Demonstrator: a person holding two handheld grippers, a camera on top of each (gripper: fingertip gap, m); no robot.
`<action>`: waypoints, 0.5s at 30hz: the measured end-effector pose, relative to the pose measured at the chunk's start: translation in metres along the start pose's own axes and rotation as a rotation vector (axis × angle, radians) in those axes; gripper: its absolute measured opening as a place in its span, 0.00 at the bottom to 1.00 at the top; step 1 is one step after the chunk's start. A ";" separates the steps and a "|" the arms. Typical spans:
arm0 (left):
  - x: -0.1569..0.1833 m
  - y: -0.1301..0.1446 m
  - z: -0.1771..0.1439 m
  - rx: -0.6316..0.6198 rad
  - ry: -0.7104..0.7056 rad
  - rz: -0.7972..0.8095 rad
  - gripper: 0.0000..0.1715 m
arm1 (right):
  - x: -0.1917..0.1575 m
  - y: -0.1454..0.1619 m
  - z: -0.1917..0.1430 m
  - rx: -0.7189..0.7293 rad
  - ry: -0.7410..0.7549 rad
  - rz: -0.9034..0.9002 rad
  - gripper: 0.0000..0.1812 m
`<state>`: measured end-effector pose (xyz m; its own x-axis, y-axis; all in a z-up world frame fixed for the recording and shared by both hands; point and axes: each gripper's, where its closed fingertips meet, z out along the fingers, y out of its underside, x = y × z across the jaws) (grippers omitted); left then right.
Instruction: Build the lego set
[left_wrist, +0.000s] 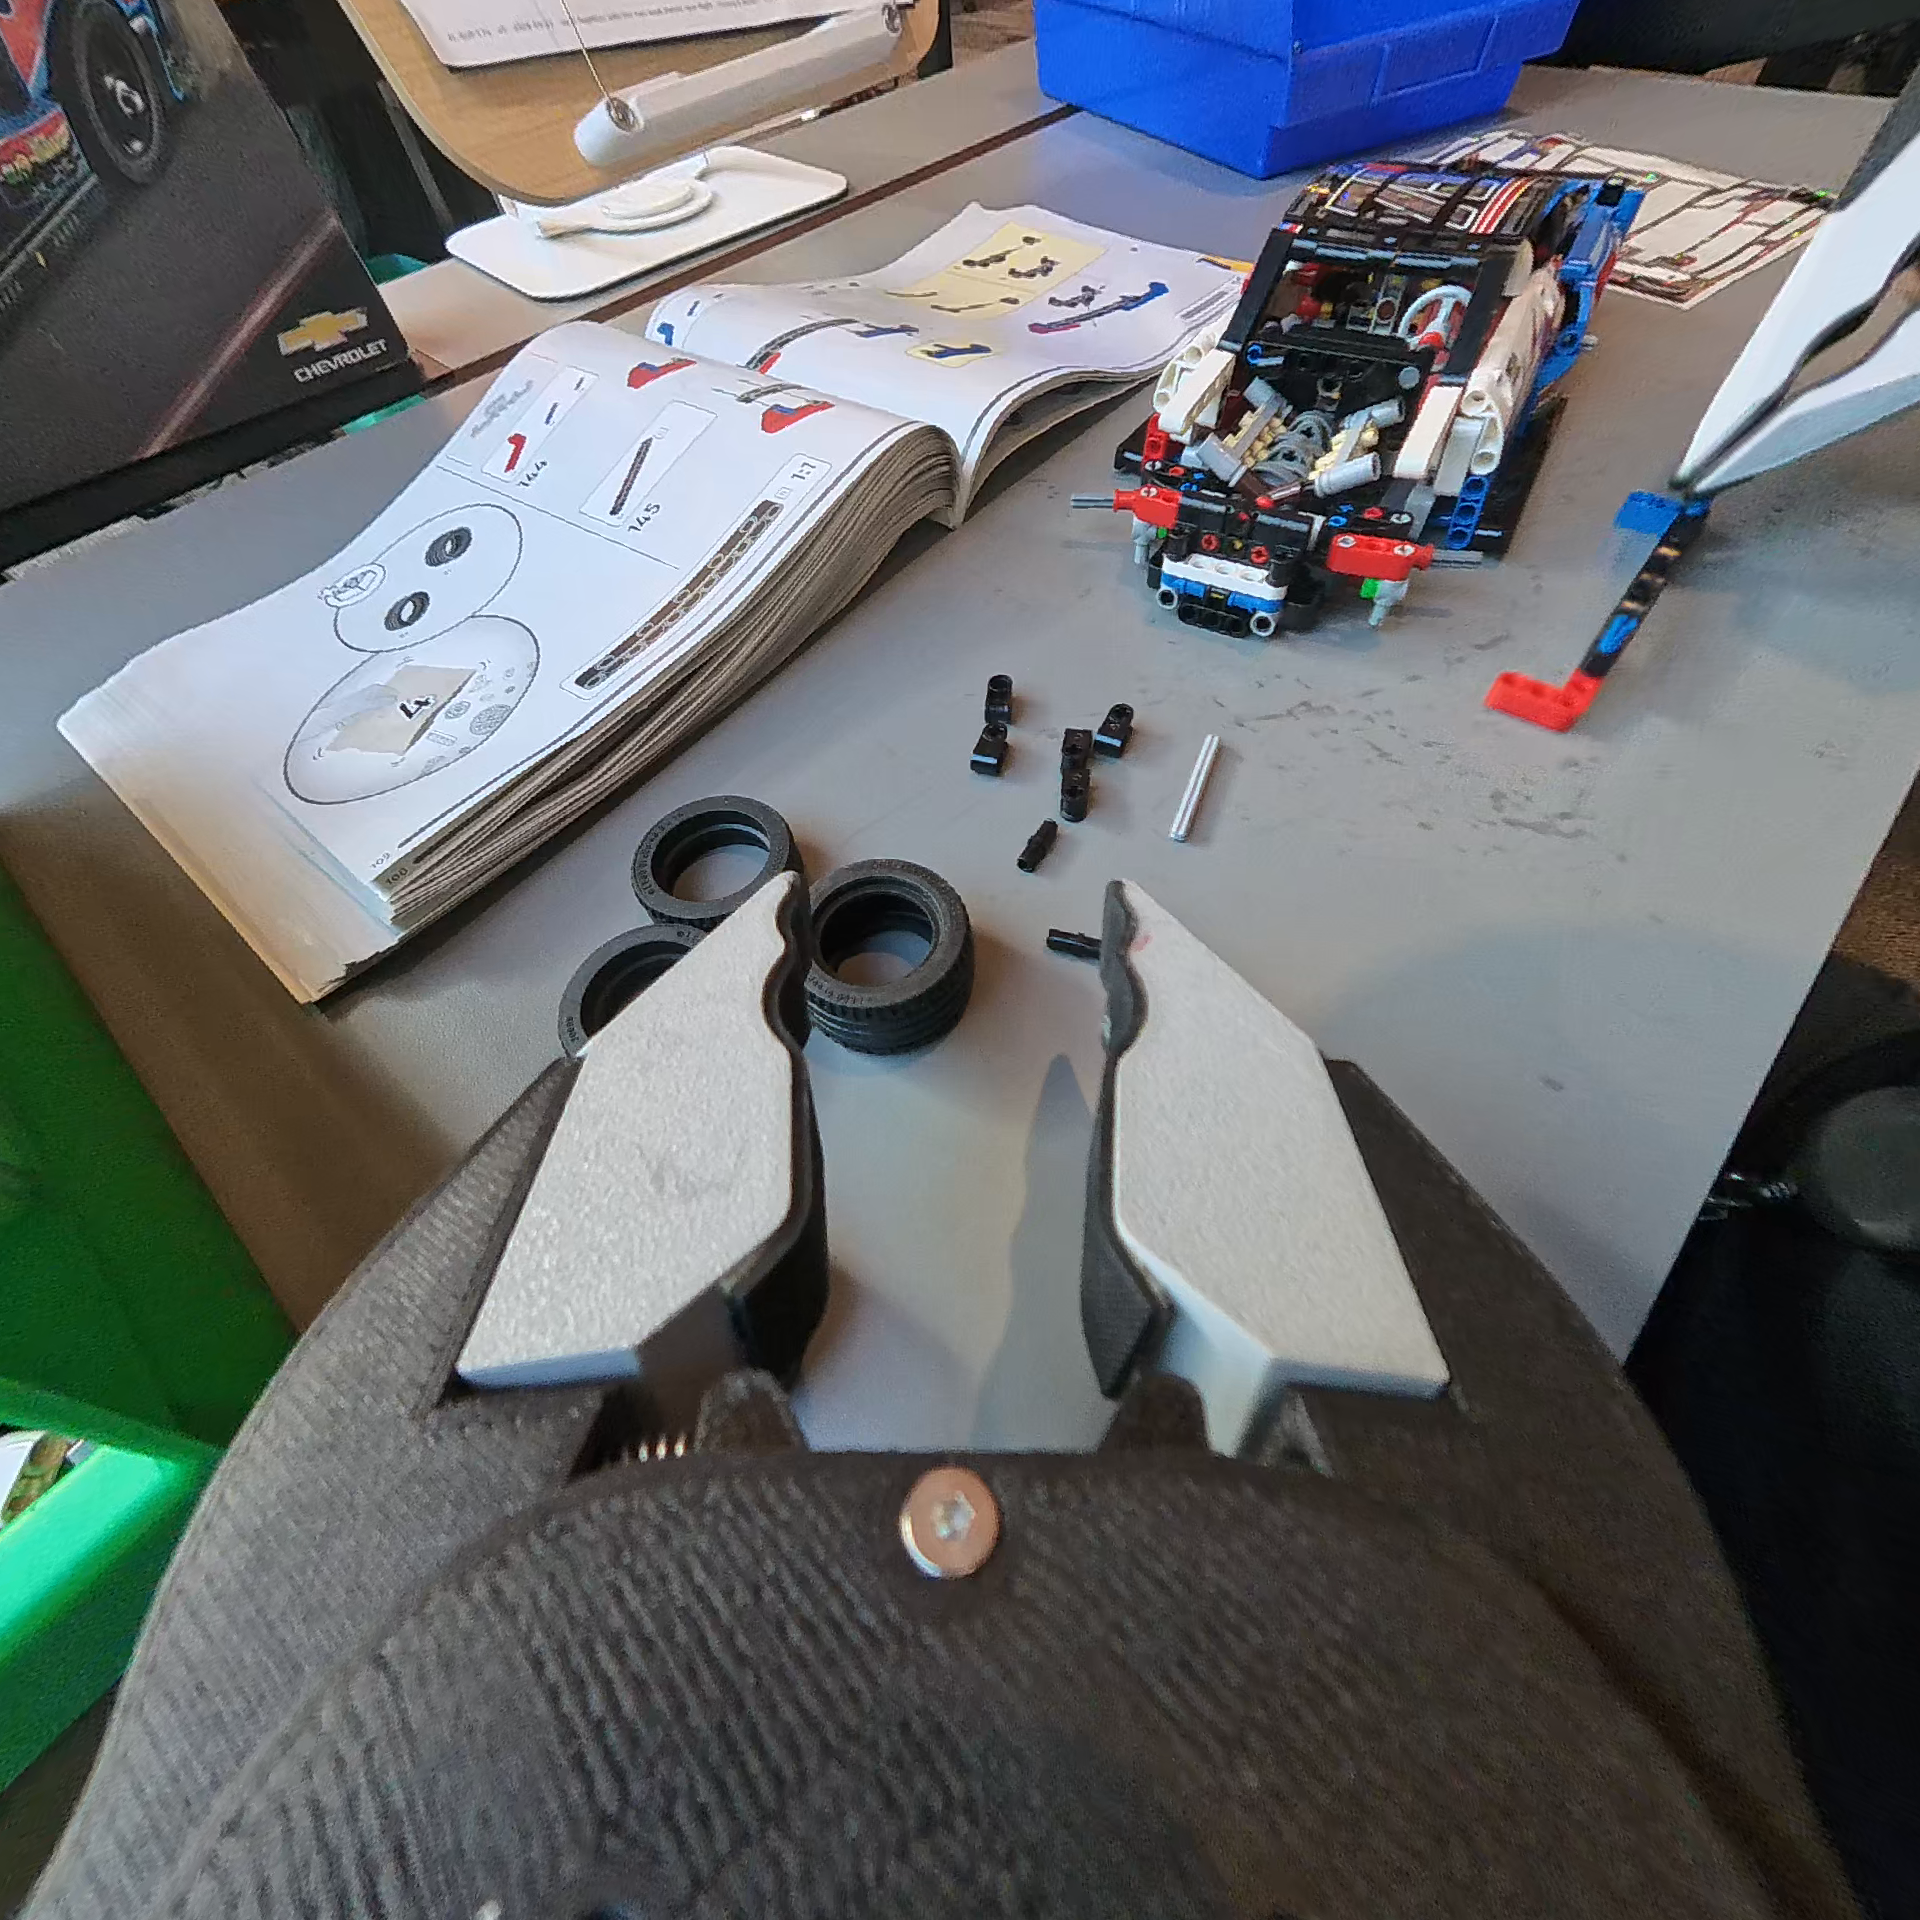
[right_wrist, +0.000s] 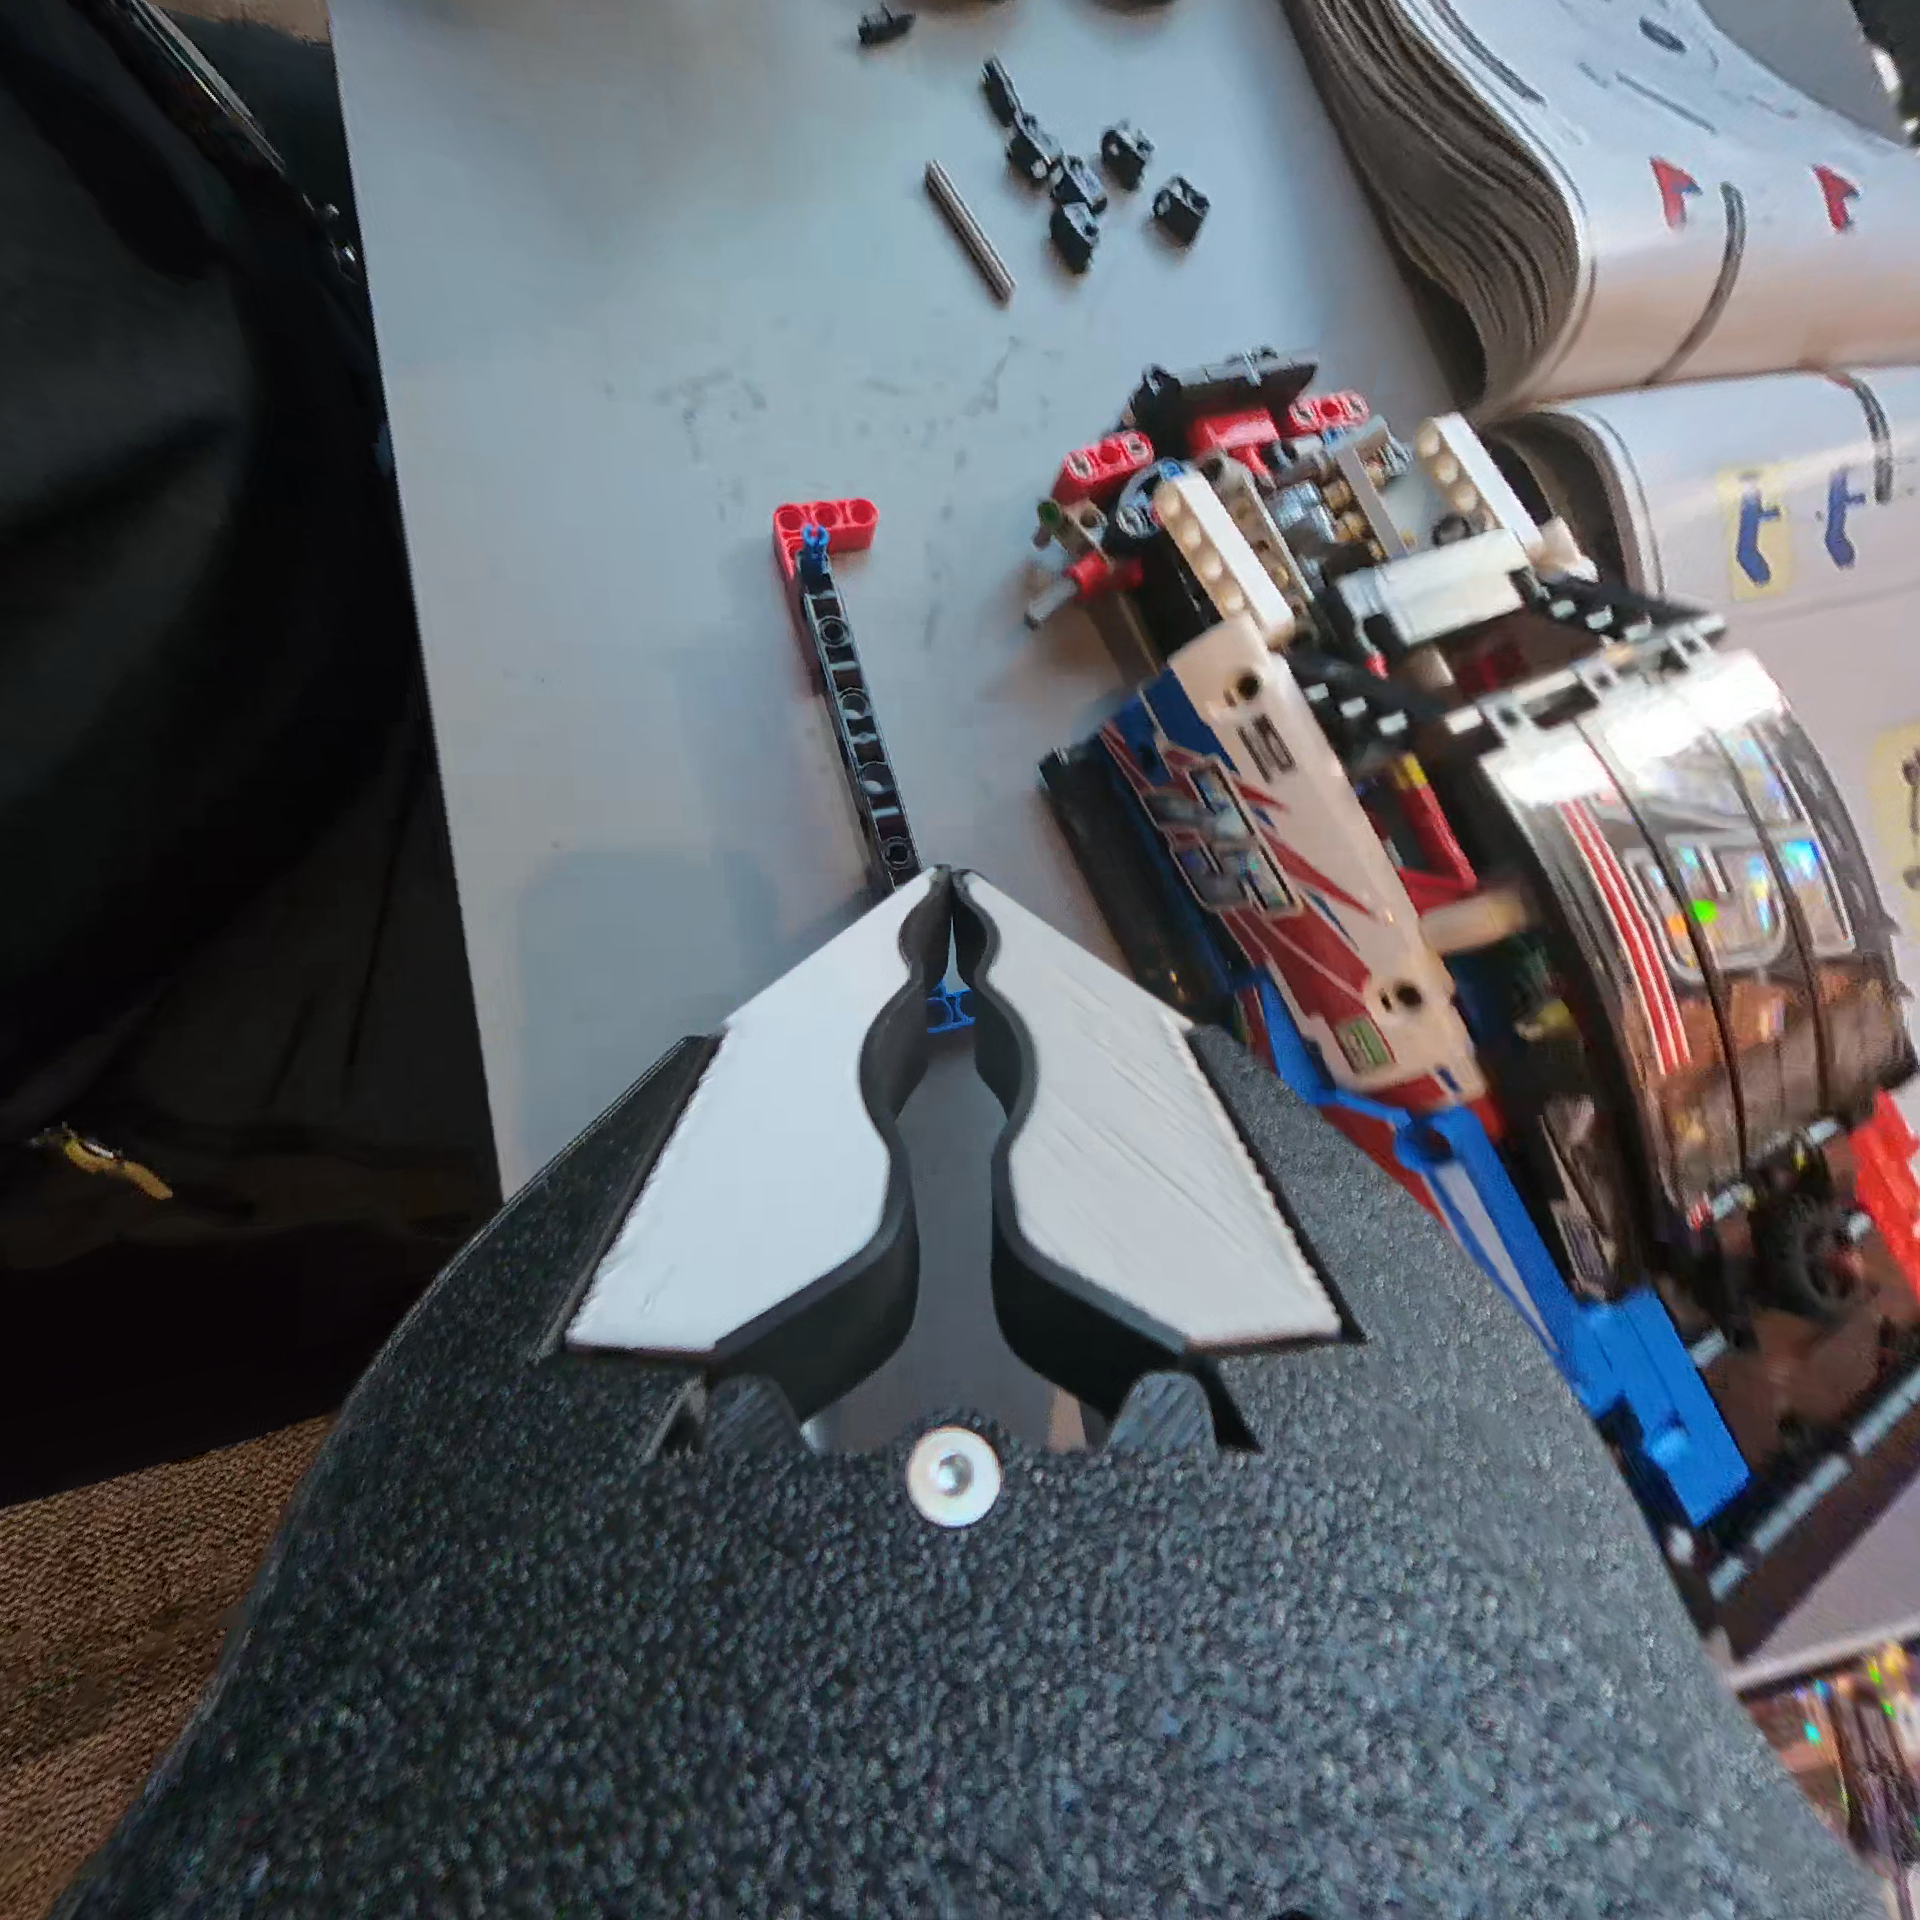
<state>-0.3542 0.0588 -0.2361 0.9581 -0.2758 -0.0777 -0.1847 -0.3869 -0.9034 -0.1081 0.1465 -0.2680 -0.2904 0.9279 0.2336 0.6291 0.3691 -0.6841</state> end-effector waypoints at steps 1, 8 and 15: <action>0.000 0.000 0.000 -0.001 0.000 -0.002 0.31 | 0.003 0.006 -0.005 -0.007 0.004 0.015 0.00; 0.000 0.001 0.001 -0.013 0.001 0.001 0.31 | 0.018 0.006 -0.032 0.086 0.062 0.105 0.00; 0.017 -0.010 0.003 0.014 0.077 0.001 0.21 | 0.004 -0.045 -0.038 0.333 0.072 0.133 0.00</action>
<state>-0.3351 0.0603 -0.2297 0.9379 -0.3437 -0.0468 -0.1824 -0.3741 -0.9093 -0.1105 0.1353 -0.2101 -0.1635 0.9722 0.1676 0.3852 0.2193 -0.8964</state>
